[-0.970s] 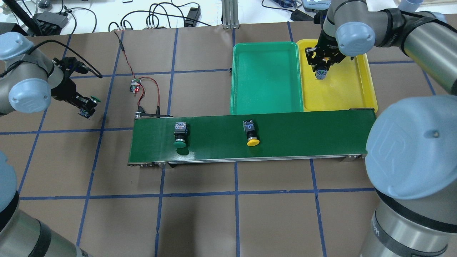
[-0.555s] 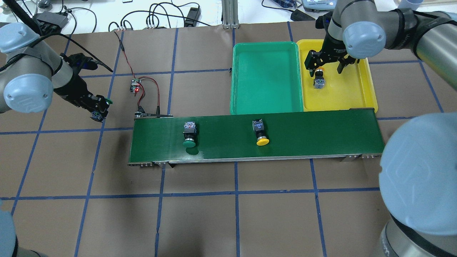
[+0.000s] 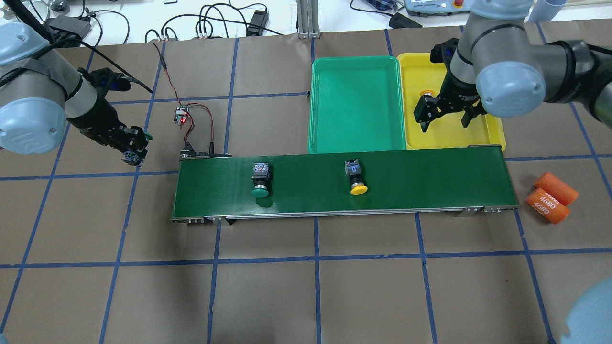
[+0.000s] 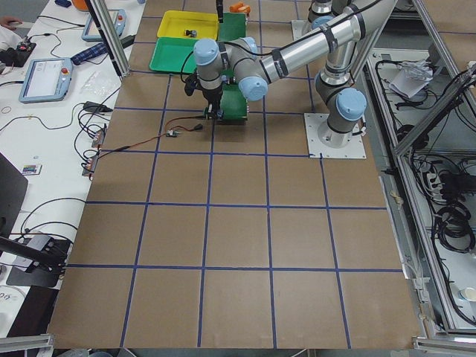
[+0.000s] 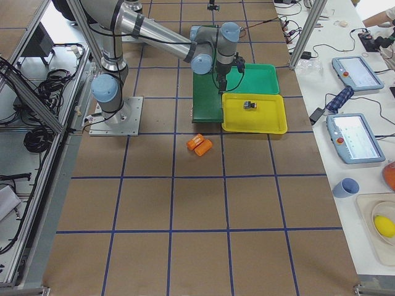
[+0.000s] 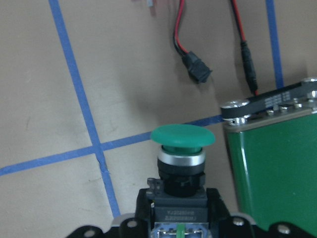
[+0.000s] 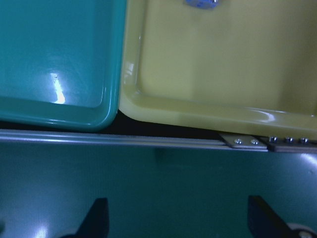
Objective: Sort buttons by color to trays
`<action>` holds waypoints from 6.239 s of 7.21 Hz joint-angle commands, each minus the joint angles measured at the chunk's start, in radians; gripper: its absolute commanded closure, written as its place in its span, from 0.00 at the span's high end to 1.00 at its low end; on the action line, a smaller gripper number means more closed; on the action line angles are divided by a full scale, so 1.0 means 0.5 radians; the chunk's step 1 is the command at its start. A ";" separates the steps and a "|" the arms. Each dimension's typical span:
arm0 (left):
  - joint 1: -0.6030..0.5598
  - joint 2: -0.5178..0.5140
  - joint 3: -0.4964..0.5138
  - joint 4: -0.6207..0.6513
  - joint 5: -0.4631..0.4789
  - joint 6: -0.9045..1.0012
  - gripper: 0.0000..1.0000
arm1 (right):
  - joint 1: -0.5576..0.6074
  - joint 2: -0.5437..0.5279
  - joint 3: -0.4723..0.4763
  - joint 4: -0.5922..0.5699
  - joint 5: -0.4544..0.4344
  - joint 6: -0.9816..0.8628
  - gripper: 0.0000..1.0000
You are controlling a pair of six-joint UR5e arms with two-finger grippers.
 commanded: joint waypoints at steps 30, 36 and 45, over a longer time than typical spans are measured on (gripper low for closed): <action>-0.591 0.588 0.313 -0.987 0.122 -0.682 1.00 | 0.071 0.080 -0.449 0.163 0.209 0.028 1.00; -0.600 0.582 0.313 -0.895 0.207 -0.670 1.00 | 0.140 -0.083 0.039 0.020 0.188 0.068 1.00; -0.600 0.569 0.196 -0.766 0.192 -0.661 1.00 | 0.167 -0.111 0.343 -0.331 0.406 0.535 1.00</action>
